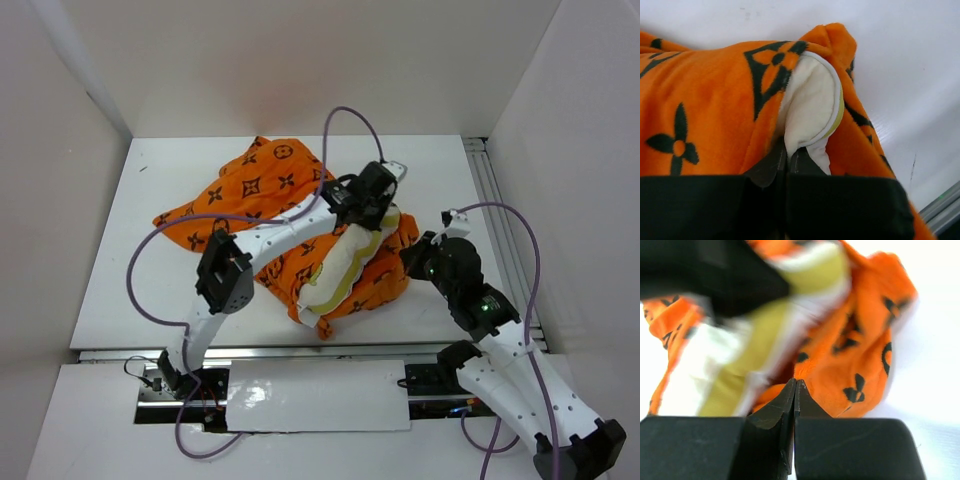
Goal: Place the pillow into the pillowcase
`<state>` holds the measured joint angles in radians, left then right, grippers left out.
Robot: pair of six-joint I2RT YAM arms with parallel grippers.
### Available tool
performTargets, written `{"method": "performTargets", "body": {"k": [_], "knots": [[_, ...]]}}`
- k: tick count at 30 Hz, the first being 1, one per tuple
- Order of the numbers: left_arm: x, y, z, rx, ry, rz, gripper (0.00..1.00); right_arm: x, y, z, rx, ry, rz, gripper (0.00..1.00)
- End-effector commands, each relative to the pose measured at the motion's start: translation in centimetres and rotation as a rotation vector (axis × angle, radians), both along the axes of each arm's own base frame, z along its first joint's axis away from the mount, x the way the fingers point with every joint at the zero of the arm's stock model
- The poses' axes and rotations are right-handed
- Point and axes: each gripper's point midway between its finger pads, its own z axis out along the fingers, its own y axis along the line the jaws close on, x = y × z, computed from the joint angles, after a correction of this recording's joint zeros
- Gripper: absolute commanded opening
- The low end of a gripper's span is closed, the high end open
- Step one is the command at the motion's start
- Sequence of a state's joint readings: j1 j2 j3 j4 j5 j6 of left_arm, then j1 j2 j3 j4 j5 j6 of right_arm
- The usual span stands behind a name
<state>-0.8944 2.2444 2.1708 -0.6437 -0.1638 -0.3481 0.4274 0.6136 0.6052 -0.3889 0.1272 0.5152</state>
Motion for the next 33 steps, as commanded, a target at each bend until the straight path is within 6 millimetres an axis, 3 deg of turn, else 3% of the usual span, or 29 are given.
{"method": "performTargets", "body": {"k": [1,2,4,5,7,8,10,11,15,17,20,21,22,25,26,27,31,33], "knots": [[2.6,8.1,5.7,-0.048,-0.014,0.164,0.0,1.5,-2.0,3.3,0.005,-0.087,-0.134,0.0],[1.9,8.9,4.7,-0.02,-0.008,0.151,0.0,1.5,-2.6,3.1,0.003,-0.079,-0.163,0.0],[1.1,9.8,7.6,-0.063,-0.079,0.129,0.0,1.7,-4.0,3.1,-0.001,-0.071,-0.236,0.0],[0.3,10.7,5.9,-0.02,-0.061,0.113,0.0,1.7,-4.6,2.8,-0.011,-0.062,-0.26,0.0],[-1.2,10.7,5.4,0.019,-0.096,0.011,0.0,2.0,-5.8,3.4,0.001,-0.073,-0.316,0.0],[-2.7,11.3,4.0,0.069,-0.102,-0.031,0.0,2.3,-6.2,4.3,0.014,-0.098,-0.332,0.0],[-3.7,11.8,2.0,0.124,-0.102,-0.047,0.0,3.2,-7.2,5.7,0.025,-0.127,-0.376,0.0],[-4.6,12.5,0.0,0.168,-0.082,-0.057,0.0,3.5,-7.5,6.5,0.033,-0.144,-0.389,0.0],[-5.9,13.9,-5.3,0.259,-0.009,-0.054,0.0,4.6,-9.2,10.4,0.037,-0.241,-0.462,0.0],[-6.2,13.7,-7.8,0.294,0.038,-0.035,0.0,5.6,-8.1,11.6,0.023,-0.266,-0.395,0.0],[-5.3,13.6,-9.1,0.323,0.096,0.111,0.0,6.8,-5.4,11.4,0.008,-0.218,-0.245,0.0],[-4.0,14.3,-8.7,0.311,0.113,0.165,0.0,7.2,-3.7,9.9,0.018,-0.162,-0.157,0.0],[-3.0,14.0,-7.0,0.263,0.113,0.22,0.0,7.0,-2.8,7.9,0.02,-0.112,-0.11,0.0],[-2.0,13.6,-4.0,0.147,0.122,0.232,0.0,5.7,0.1,4.2,0.067,-0.041,0.058,0.04],[-1.4,13.7,-3.0,0.119,0.1,0.242,0.0,5.2,0.8,3.3,0.079,-0.017,0.099,0.18],[-1.2,13.7,-0.9,0.086,0.065,0.249,0.0,4.4,1.8,3.1,0.096,-0.017,0.173,0.2],[-1.3,13.9,2.7,0.015,0.009,0.265,0.0,3.5,3.6,0.0,0.08,0.042,0.262,0.26],[-1.3,14.0,3.2,0.007,0.003,0.265,0.0,3.1,5.4,0.1,0.074,0.026,0.326,0.3]]}}
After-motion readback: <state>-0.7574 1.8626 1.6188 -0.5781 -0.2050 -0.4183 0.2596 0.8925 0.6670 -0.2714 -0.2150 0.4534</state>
